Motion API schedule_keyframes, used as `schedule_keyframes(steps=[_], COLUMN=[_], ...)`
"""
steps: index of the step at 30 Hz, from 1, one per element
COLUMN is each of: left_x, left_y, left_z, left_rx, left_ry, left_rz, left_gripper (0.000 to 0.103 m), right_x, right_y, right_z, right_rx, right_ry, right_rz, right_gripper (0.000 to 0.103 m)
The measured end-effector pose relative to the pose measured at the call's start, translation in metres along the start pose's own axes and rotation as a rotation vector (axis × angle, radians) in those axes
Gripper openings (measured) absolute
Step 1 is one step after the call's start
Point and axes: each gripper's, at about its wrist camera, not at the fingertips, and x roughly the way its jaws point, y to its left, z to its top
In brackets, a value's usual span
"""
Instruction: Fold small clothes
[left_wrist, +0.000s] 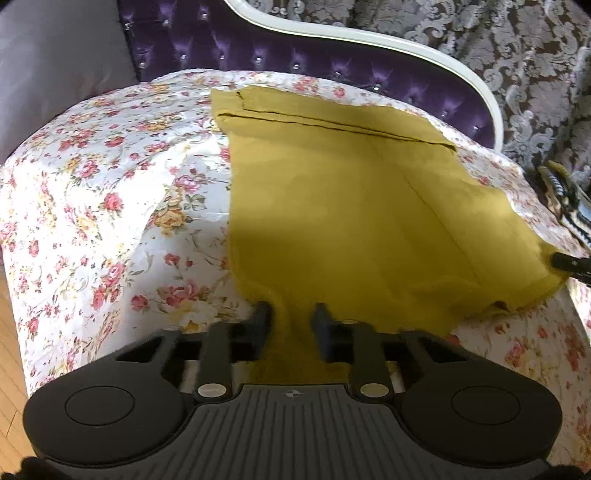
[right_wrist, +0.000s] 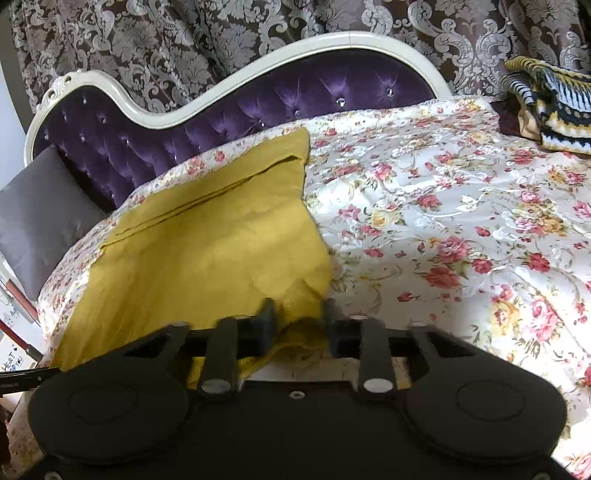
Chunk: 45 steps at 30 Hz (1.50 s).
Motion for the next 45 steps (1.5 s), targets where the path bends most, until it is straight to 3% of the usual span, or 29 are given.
schedule_keyframes(steps=[2,4,9,16,26,35,45], left_x=[0.000,-0.001,-0.012,-0.036,-0.026,0.021,0.123], left_y=[0.000,0.002,0.008,0.020,0.043,0.077,0.110], left_z=[0.000,0.000,0.008,0.048,0.111,0.183,0.245], left_rx=[-0.011,-0.032,-0.099,-0.156,-0.207,-0.258,-0.318], left_ry=[0.000,-0.007,-0.037,-0.128,-0.210,-0.276,-0.201], left_rz=[-0.023,-0.058,-0.106,-0.176,-0.236,-0.213,-0.144], left_gripper=[0.009,0.006,0.005,0.005,0.005,0.005,0.005], right_x=[-0.003,-0.003,-0.005,-0.005,0.032,0.109,0.222], right_y=[0.002,0.009,0.015,0.022,0.030,0.027,0.023], right_z=[0.000,0.001,0.012,0.051,0.111,0.180,0.229], right_rx=[0.000,-0.038,-0.012,0.029,0.017,0.057,0.074], right_ry=[-0.010,-0.005,-0.010,-0.069,-0.130,-0.161,-0.106], right_rz=[0.012,0.011,0.087,0.174,0.216,0.203,0.110], right_gripper=[0.018,0.016,0.016,0.016,0.016,0.015,0.013])
